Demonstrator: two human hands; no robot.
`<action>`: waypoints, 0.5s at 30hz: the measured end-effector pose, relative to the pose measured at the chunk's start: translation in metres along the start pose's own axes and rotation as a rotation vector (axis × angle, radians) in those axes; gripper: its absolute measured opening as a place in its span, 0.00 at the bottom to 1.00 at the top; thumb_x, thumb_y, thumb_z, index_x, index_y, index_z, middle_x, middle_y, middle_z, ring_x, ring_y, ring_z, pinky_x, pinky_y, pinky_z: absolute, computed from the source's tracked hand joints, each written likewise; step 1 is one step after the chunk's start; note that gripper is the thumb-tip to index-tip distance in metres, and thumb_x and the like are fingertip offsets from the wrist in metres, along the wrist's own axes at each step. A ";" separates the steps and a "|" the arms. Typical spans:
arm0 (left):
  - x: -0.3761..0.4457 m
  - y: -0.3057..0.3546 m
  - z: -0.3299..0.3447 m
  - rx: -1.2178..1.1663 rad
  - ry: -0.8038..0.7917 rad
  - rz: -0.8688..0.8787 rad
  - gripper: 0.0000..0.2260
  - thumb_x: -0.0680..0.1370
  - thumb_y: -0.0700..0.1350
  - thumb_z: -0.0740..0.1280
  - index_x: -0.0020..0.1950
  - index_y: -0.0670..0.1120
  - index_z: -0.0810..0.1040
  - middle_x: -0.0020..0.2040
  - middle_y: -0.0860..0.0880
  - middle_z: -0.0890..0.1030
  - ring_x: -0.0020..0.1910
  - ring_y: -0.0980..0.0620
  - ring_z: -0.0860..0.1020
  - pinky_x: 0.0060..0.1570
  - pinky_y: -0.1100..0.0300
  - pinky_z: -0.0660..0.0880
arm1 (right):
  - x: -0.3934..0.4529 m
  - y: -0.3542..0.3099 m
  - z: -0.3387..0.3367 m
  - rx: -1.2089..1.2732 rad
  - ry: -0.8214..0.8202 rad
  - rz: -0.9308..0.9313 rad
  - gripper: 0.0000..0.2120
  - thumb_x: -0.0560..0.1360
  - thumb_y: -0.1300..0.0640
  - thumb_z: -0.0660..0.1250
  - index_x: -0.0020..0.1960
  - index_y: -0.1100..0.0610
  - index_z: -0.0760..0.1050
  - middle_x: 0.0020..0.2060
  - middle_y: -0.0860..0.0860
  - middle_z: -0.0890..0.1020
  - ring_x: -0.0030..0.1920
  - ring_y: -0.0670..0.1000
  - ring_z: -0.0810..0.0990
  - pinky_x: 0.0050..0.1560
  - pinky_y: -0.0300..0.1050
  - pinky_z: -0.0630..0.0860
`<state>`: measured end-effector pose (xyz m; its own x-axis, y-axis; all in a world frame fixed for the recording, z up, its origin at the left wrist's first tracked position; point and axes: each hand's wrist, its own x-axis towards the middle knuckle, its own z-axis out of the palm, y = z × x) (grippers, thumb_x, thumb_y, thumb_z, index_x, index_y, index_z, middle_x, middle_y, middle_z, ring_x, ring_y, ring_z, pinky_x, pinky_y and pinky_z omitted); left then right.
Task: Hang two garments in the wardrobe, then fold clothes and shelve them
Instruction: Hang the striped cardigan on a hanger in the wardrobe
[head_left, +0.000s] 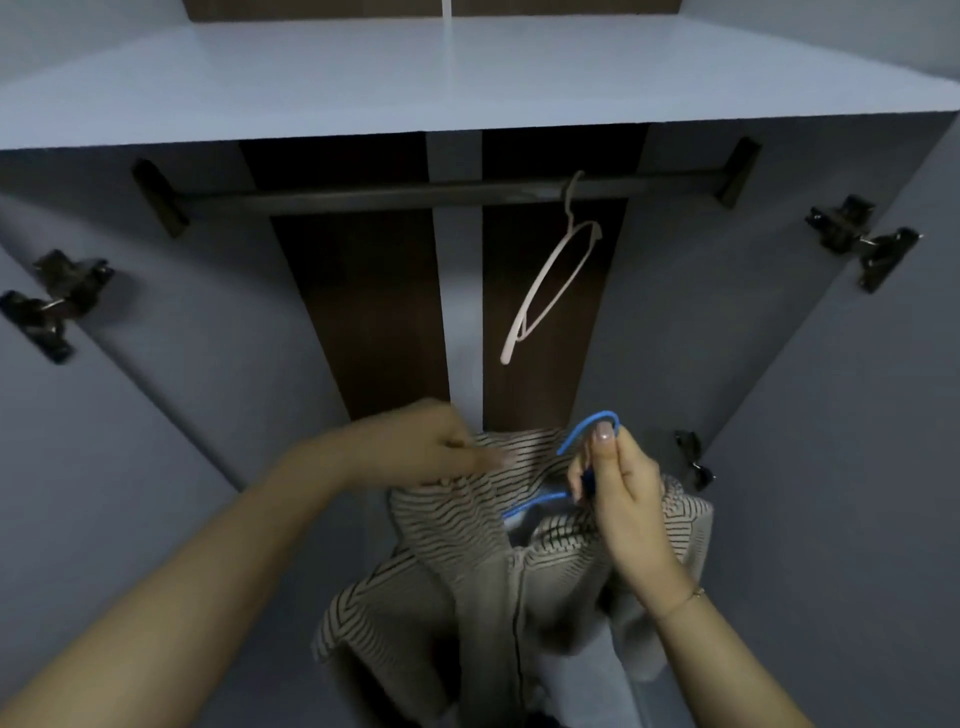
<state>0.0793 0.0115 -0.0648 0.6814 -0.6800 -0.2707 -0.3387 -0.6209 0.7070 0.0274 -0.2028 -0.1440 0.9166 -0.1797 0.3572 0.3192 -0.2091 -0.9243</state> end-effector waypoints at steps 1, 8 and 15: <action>0.006 0.003 0.001 -0.043 0.176 0.099 0.28 0.74 0.67 0.61 0.25 0.47 0.67 0.22 0.54 0.64 0.21 0.56 0.63 0.25 0.65 0.63 | -0.003 0.000 0.002 0.032 -0.005 0.004 0.20 0.82 0.42 0.51 0.34 0.48 0.67 0.26 0.50 0.72 0.28 0.46 0.70 0.35 0.40 0.69; 0.029 -0.051 0.021 -0.415 0.000 -0.159 0.22 0.75 0.64 0.55 0.43 0.55 0.85 0.45 0.59 0.84 0.49 0.62 0.80 0.58 0.61 0.72 | -0.001 0.002 -0.006 0.212 0.257 0.028 0.18 0.81 0.43 0.54 0.35 0.48 0.66 0.29 0.43 0.69 0.31 0.43 0.66 0.33 0.35 0.66; 0.068 -0.128 0.083 -0.915 -0.069 -0.890 0.30 0.79 0.65 0.55 0.66 0.41 0.72 0.64 0.40 0.76 0.61 0.42 0.76 0.64 0.44 0.71 | 0.004 0.014 -0.018 0.284 0.413 -0.018 0.18 0.81 0.47 0.52 0.34 0.44 0.69 0.28 0.41 0.70 0.31 0.43 0.67 0.35 0.38 0.70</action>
<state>0.1151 0.0121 -0.2282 0.3980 -0.2054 -0.8941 0.8019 -0.3956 0.4478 0.0310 -0.2234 -0.1531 0.7568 -0.5563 0.3433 0.4393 0.0439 -0.8973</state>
